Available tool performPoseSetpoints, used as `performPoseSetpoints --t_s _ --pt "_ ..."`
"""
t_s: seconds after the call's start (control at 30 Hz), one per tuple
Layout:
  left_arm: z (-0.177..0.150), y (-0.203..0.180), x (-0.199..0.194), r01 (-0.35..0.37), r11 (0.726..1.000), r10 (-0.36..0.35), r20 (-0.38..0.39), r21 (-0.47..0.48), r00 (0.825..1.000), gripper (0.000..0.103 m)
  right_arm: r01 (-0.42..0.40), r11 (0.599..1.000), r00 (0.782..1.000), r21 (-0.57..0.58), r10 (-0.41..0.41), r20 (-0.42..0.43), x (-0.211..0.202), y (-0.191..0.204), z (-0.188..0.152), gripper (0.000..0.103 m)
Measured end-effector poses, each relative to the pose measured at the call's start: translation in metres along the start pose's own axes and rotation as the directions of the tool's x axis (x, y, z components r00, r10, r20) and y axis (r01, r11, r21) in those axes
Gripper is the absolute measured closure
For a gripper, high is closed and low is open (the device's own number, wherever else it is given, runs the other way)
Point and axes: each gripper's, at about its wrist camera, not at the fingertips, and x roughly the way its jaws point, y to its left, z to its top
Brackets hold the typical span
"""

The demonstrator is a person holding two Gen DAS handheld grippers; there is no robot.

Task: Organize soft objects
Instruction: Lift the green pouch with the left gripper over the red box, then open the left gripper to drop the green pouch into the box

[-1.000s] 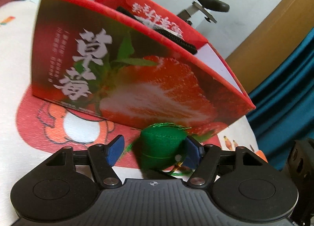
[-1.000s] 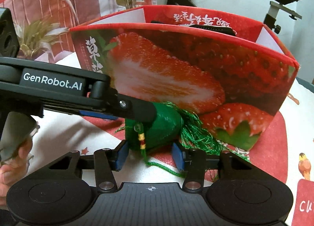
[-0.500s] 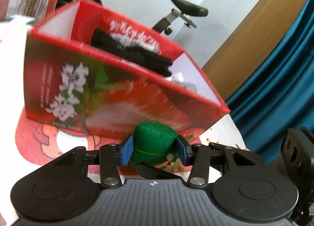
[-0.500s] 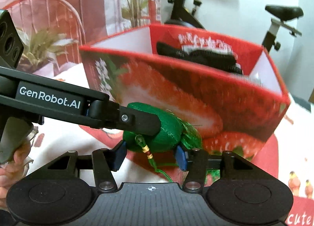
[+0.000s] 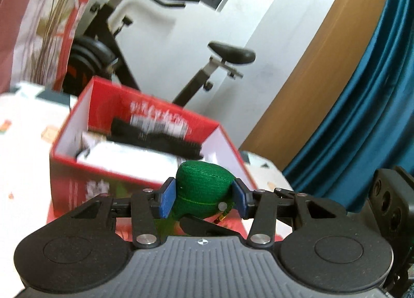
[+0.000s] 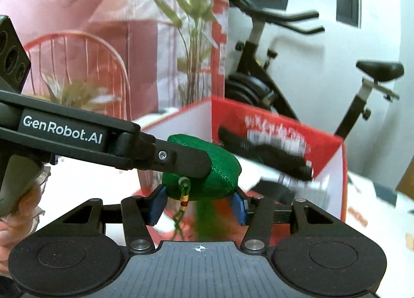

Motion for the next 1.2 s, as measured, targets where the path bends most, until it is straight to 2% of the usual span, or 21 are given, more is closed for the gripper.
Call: performPoseSetpoints --t_s 0.27,0.43,0.73,0.9,1.2 --pt "0.048 -0.013 -0.006 -0.027 0.997 0.021 0.082 0.069 0.996 0.053 -0.005 0.999 0.997 -0.053 0.009 0.074 0.0 -0.008 0.052 0.054" --pt "0.075 -0.017 -0.004 -0.037 0.995 0.025 0.138 0.092 0.99 0.053 0.02 0.995 0.991 -0.093 -0.007 0.131 0.008 -0.016 0.083 0.054" --pt "0.107 -0.023 0.01 -0.085 0.983 0.054 0.183 0.162 0.982 0.053 0.047 0.995 0.985 -0.092 -0.031 0.17 0.028 -0.036 0.124 0.054" --pt "0.098 -0.01 0.03 -0.097 0.984 0.078 0.131 0.151 0.988 0.053 0.036 0.996 0.99 -0.08 -0.025 0.137 0.052 -0.046 0.114 0.054" --pt "0.073 0.026 0.082 -0.103 0.99 0.106 -0.029 0.094 0.994 0.053 0.022 1.0 1.0 -0.016 -0.022 -0.019 0.111 -0.065 0.066 0.054"
